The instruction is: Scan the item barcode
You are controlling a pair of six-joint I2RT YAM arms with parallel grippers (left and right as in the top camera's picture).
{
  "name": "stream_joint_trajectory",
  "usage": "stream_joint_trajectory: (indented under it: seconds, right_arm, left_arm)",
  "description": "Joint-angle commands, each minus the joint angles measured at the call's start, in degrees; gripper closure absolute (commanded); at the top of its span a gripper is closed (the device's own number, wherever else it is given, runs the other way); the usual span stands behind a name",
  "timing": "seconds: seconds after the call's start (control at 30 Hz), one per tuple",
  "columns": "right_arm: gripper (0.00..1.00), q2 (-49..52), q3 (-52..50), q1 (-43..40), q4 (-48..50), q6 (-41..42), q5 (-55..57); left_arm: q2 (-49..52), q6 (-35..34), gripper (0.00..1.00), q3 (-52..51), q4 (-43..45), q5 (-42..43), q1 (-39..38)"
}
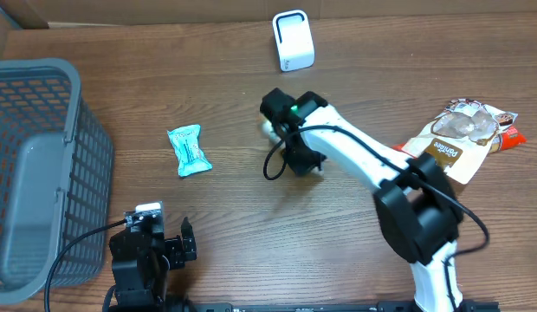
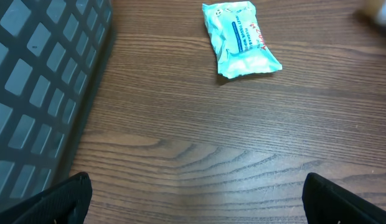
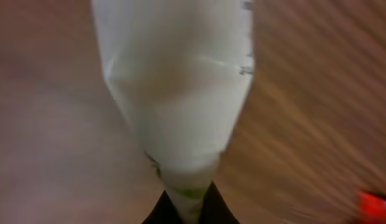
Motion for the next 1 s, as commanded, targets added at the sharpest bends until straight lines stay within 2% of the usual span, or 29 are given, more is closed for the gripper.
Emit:
stream_joint_trajectory:
  seconds: [0.0,0.1,0.43,0.73,0.97]
  right_arm:
    - [0.96,-7.5,2.6,0.2,1.0,-6.0,-21.9]
    - [0.96,-7.6,2.2,0.2,2.2,-8.9,-33.3]
    - [0.96,-5.6,-6.2,-3.9,9.3,-8.8,-45.5]
    - [0.96,-5.5,-17.4,-12.3,16.3,-8.7,-51.9]
    - [0.96,-5.5,-22.4,-14.4,17.6,-8.8,-52.4]
  left_arm:
    - [-0.2,1.1,0.00,-0.1,0.1,0.5,0.3]
    - [-0.2,1.1,0.00,-0.1,0.1,0.5,0.3]
    - [-0.2,1.1,0.00,-0.1,0.1,0.5,0.3]
    - [-0.2,1.1,0.01,-0.1,0.1,0.5,0.3]
    - [-0.2,1.1,0.01,-0.1,0.1,0.5,0.3]
